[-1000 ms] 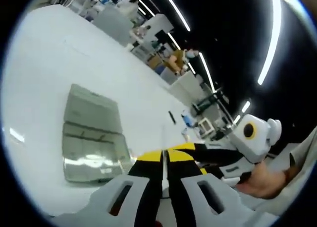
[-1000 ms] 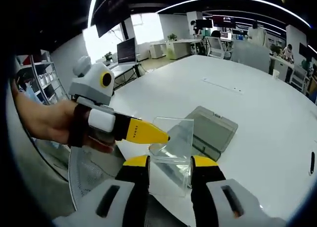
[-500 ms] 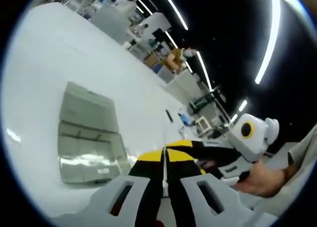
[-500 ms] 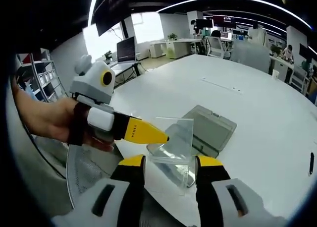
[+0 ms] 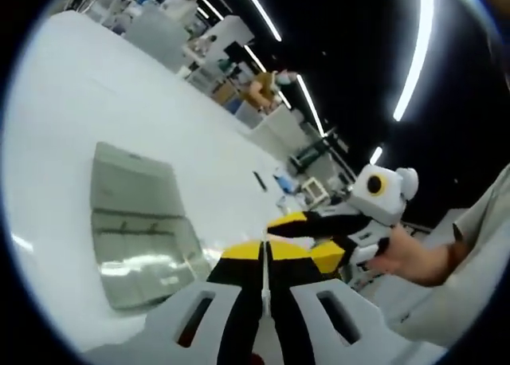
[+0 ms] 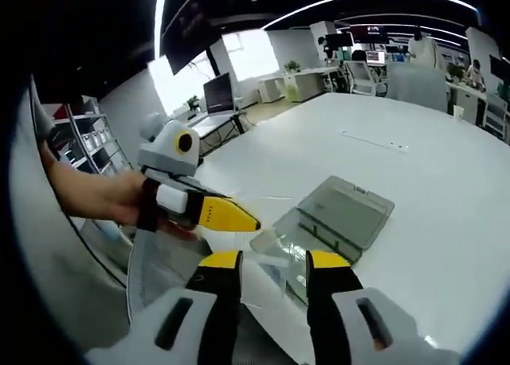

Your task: Insert the divider into the dual guide fixture by aligning both edges with the guide slots and pushing it downward to the bottom, including one-sided entry, uneven engagement, binding, and posture correction.

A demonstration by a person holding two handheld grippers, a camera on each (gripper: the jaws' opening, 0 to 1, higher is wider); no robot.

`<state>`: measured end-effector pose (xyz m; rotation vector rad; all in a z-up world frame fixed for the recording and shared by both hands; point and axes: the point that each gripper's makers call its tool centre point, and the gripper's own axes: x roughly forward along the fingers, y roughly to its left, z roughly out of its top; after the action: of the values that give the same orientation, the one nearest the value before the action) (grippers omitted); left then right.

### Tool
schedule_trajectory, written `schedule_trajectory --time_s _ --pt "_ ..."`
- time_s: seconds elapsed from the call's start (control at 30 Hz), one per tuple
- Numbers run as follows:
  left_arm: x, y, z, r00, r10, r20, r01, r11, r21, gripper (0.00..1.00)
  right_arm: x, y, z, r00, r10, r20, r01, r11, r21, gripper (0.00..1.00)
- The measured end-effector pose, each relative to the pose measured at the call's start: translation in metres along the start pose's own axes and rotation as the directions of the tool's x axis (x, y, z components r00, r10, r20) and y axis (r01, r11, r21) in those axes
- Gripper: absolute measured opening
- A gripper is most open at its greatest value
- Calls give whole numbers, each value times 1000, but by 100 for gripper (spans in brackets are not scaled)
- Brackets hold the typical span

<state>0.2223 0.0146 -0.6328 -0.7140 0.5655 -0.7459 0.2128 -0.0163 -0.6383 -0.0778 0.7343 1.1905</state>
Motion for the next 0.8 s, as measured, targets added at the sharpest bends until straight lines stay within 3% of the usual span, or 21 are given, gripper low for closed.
schedule_trajectory --time_s 0.07,0.13,0.2,0.23,0.3,0.37,0.47,0.8 --pt "-1 -3 0 1000 -21 -14 21 1000 23 0 -2 -4 1 1000 8 4 -8 1000 0 23" --pt "-2 -7 0 999 -45 -24 45 998 36 0 -2 5 0 996 87 -7 -87 996 -4 22" --pt "-2 -11 0 997 -66 -39 68 996 52 0 -3 5 2 994 110 7 -110 994 -4 21" --pt "-3 -12 0 996 -71 -45 74 996 59 0 -3 11 1 988 156 3 -156 988 -12 20" --pt "-3 -15 1 994 -93 -55 96 993 72 0 -4 13 2 984 176 7 -175 984 -20 20" --pt "-5 -19 2 991 -117 -63 122 989 81 0 -6 26 0 965 261 -10 -261 965 -19 19" --pt "-6 -24 4 986 -148 -77 155 984 93 0 -5 25 -2 964 264 -25 -265 964 -32 18" --pt "-8 -39 8 967 -232 -106 245 961 127 0 -9 37 3 912 410 3 -410 912 9 12"
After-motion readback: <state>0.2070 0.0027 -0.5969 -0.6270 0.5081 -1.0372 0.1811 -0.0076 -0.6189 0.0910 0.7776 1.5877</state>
